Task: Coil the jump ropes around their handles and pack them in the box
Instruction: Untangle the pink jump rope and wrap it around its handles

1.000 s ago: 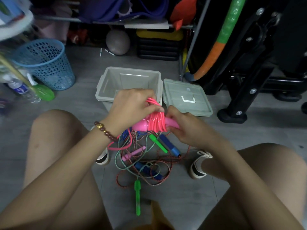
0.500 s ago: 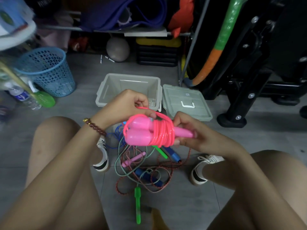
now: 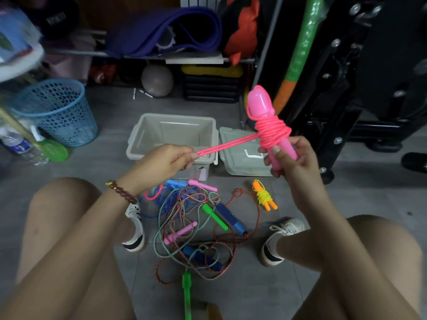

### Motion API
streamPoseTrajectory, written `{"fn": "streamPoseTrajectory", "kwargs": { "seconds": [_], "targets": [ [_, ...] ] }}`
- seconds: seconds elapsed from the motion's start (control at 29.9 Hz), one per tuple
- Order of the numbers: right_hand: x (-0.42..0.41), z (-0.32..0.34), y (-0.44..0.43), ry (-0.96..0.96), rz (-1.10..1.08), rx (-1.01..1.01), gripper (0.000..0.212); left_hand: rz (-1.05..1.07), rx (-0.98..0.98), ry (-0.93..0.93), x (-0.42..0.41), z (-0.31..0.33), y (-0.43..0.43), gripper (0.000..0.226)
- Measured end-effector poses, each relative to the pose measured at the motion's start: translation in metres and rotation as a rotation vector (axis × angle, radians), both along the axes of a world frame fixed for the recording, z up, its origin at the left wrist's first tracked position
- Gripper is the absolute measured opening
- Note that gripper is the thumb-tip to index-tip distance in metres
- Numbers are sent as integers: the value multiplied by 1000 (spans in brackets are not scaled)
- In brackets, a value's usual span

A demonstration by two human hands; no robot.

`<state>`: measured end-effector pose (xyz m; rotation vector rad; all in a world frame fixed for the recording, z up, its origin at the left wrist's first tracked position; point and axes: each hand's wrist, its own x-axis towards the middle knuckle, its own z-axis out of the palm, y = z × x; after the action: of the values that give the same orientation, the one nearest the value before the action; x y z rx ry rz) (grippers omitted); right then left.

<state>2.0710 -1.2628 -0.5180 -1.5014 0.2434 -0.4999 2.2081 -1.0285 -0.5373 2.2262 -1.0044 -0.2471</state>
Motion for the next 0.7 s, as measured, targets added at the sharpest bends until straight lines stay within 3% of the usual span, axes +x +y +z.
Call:
{"fn": "streamPoseTrajectory", "kwargs": {
  "seconds": [0.17,0.3,0.4,0.47,0.57,0.7],
  "targets": [
    [6,-16,-4,-8,-126,-186,19,186,71,-190,-24,15,-19,44],
    [12,-24,-8,27,-199,-304,15,203,-60,80,-34,6,-28,47],
    [19,-31,-10,89,-224,-308,40,159,-88,62,-42,15,-32,47],
    [21,-37,-5,132,-259,-333,34,68,57,-134,-53,20,-36,47],
    [20,-41,5,223,-264,-553,19,-20,218,-639,-70,18,-43,46],
    [21,-45,17,320,-148,-759,18,-5,189,-854,-69,16,-45,42]
  ]
}}
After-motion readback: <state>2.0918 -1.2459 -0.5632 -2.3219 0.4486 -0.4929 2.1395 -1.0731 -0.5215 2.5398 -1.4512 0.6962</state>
